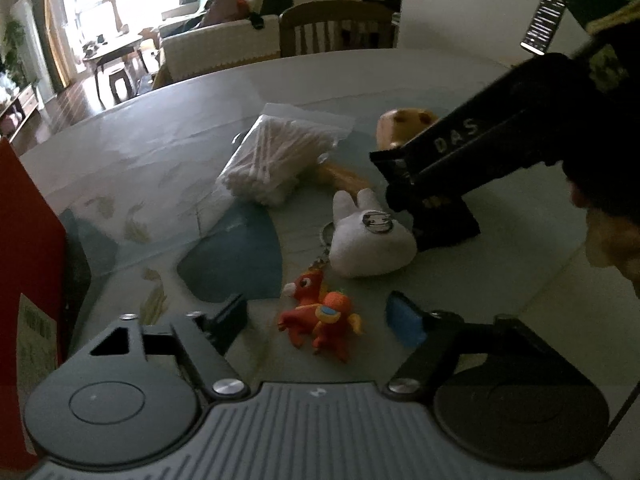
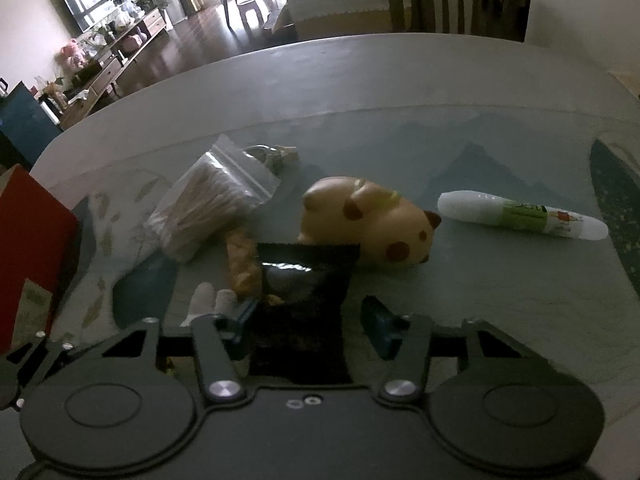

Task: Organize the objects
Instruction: 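Grasp the orange toy with the left gripper while the right grasps the black snack packet, then carry the orange toy and black packet into the box and open both grippers, then withdraw both grippers from the box back over the table, then grasp the white plush bunny with the left gripper while the right grasps the yellow pig, then carry the bunny and pig into the box and open both grippers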

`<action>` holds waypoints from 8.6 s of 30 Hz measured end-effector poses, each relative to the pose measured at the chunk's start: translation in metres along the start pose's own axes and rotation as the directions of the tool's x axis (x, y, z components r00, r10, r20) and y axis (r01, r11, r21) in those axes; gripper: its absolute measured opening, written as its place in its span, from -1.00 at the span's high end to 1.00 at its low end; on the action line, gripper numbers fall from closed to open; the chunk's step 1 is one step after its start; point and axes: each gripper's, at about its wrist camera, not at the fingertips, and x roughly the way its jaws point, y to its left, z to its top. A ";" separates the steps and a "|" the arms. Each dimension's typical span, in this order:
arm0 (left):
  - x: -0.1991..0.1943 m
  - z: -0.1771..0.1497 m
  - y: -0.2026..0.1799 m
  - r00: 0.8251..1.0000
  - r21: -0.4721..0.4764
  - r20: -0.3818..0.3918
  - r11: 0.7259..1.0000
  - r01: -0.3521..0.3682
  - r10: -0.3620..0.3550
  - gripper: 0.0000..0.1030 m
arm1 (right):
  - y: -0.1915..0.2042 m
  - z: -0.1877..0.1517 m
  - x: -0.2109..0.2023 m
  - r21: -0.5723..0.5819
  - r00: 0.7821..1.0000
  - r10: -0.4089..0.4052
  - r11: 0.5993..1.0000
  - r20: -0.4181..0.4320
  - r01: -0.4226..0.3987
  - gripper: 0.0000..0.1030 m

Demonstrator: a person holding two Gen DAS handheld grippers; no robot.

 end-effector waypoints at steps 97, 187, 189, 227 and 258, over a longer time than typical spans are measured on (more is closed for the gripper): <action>-0.162 -0.058 0.325 0.980 -0.232 -0.032 0.952 -0.198 0.196 0.29 | 0.368 -0.017 -0.009 -0.454 0.989 0.101 0.880 -0.112 -0.142 0.38; -0.128 0.014 0.015 0.997 -0.241 0.080 0.970 0.012 0.008 -0.99 | -0.002 -0.045 -0.142 -0.247 0.992 0.087 0.967 0.090 -0.063 -0.54; -0.118 0.016 0.007 0.996 -0.248 0.085 0.969 0.023 -0.002 -0.99 | -0.012 -0.039 -0.137 -0.242 0.993 0.082 0.969 0.090 -0.058 -0.54; 0.026 0.043 -0.025 0.995 -0.256 -0.040 0.962 -0.100 0.092 -0.99 | -0.024 0.038 -0.009 -0.357 0.999 0.050 0.932 -0.017 -0.053 -0.51; 0.006 0.033 -0.028 0.997 -0.195 0.001 0.978 -0.080 0.081 -0.06 | -0.018 0.018 -0.029 -0.340 0.998 0.061 0.938 -0.027 -0.067 0.06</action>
